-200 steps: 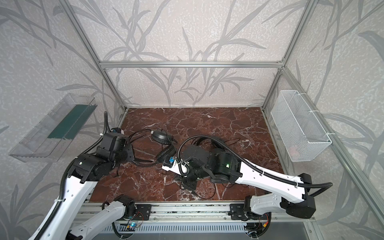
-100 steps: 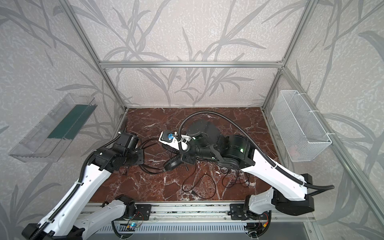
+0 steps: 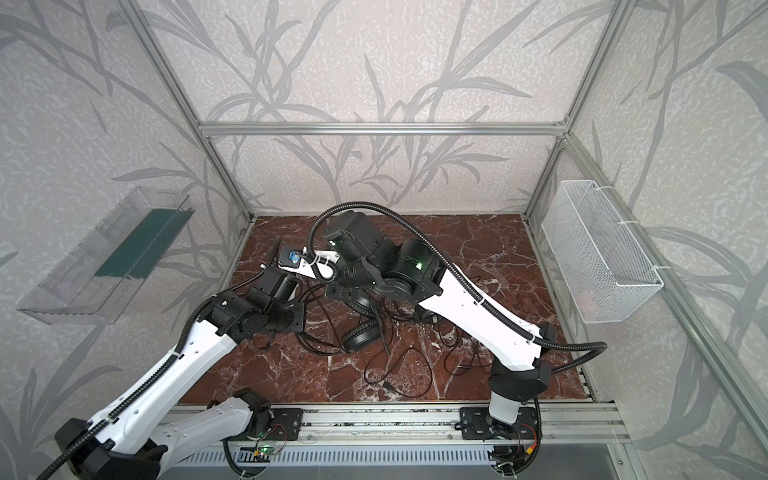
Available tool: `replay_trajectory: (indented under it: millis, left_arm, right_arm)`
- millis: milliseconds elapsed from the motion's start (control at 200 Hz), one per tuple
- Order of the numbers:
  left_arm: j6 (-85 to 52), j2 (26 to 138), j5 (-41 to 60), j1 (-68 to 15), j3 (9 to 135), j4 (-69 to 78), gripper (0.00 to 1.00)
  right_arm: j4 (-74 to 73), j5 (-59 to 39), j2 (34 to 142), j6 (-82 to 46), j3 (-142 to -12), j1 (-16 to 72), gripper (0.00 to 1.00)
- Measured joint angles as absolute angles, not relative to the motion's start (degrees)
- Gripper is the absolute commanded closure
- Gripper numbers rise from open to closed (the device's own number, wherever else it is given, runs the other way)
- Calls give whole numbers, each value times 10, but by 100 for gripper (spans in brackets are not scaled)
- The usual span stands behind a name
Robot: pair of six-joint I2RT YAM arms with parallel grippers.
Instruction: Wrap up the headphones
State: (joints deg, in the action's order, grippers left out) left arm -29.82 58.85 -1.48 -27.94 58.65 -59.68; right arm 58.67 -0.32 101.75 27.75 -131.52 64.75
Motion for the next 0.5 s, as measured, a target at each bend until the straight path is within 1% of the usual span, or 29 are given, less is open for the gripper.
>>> replay_trajectory:
  millis: [100, 240, 370, 500]
  left_arm:
    - [-313, 584, -13, -280, 587, -594, 100]
    - [-328, 583, -2, -261, 587, -595, 100]
    - [-338, 579, 49, -192, 587, -594, 100]
    - [-353, 576, 116, -118, 587, -589, 100]
  right_arm:
    - [599, 3, 1042, 286, -1345, 663, 100]
    - [616, 18, 1046, 299, -1344, 706, 100]
    - [620, 28, 1038, 305, -1325, 735, 100]
    - [621, 32, 1027, 305, -1304, 739, 100]
